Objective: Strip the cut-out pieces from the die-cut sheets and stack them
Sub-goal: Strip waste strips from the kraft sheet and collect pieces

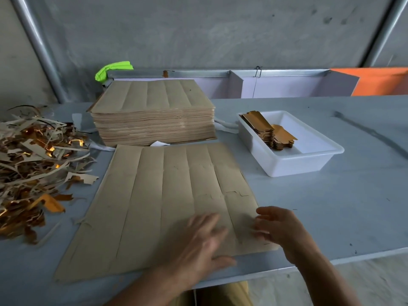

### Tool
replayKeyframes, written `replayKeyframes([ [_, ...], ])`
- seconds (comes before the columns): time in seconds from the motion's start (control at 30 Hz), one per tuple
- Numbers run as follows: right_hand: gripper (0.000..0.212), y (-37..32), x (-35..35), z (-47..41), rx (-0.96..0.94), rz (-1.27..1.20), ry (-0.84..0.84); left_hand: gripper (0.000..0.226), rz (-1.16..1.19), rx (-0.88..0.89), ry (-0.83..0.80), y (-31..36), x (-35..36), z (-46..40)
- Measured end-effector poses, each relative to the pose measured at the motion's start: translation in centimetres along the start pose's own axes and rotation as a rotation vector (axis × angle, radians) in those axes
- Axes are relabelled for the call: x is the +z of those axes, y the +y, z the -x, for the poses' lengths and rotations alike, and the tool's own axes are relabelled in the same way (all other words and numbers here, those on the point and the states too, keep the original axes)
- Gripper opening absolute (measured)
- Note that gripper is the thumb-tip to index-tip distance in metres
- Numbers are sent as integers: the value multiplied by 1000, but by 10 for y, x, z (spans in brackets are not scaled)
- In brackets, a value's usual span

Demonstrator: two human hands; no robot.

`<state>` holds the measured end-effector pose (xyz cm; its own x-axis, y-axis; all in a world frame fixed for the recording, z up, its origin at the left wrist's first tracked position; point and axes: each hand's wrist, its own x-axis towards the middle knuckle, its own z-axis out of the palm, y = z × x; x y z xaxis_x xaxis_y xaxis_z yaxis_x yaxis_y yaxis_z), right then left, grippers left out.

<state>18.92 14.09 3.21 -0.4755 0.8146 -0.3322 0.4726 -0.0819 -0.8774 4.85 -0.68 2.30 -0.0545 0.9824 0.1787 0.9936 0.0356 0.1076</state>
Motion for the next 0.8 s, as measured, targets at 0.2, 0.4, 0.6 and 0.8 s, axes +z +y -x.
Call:
replayKeyframes([
  [0.2,16,8,-9,10,-90,-183,146,42,77,-48,-70,36,16,-34],
  [0.4,15,14,-20,8,-129,-305,221,30,206,-35,7,24,10,-37],
  [0.6,17,10,-14,6,-200,-325,240,15,1030,-563,128,19,-1,-41],
  [0.8,18,-3,-1,7,-269,-301,175,15,1431,-764,358,10,-17,-39],
])
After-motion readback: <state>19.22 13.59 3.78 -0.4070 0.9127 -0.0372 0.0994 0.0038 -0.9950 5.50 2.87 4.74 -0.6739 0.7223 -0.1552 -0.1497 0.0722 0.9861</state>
